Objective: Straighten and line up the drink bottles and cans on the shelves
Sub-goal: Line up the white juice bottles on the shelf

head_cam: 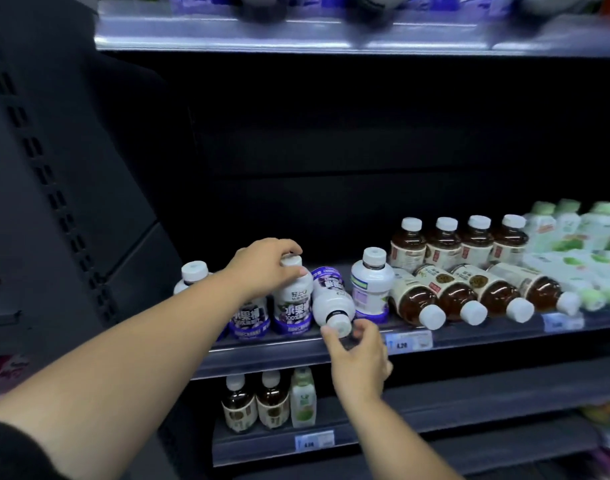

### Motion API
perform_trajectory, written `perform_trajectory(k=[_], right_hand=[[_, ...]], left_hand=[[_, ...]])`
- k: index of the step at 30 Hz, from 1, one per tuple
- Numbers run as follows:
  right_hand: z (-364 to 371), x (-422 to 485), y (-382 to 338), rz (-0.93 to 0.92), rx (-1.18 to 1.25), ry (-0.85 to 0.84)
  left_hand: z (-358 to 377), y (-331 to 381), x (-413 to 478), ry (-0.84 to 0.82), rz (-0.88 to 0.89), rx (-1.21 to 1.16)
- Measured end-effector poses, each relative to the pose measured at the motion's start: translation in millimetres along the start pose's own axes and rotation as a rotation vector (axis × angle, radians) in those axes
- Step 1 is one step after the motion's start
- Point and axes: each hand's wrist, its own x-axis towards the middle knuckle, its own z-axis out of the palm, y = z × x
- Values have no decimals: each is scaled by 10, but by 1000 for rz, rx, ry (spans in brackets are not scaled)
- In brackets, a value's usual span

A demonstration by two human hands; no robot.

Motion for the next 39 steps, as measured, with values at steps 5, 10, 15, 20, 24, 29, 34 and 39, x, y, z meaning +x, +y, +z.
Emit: perform_trajectory(k=[5, 10, 15, 20, 24, 29, 34, 39], right_hand=[[72, -8, -49, -34, 5, -6], [-71, 32, -82, -177, 130, 37], [-469, 432, -490, -499, -136, 53], [-665, 877, -1148, -626, -789, -261], [-589, 1144, -1374, -582, -892, -511], [-555, 1393, -1459, -619, -835, -709], [-581, 1518, -1469, -513, -661, -869], [-612, 1597, -1433, -573, -614, -947]], left_hand=[[14, -46, 8, 0, -31, -30], [26, -59, 14, -10, -26, -37], [14, -72, 28, -28, -32, -50], [-28, -89, 28, -41, -55, -64], [-57, -112, 17, -53, -104, -74], [-65, -101, 20, -69, -128, -92], [-88, -52, -5, -79, -144, -70], [-92, 29, 28, -86, -158, -44]])
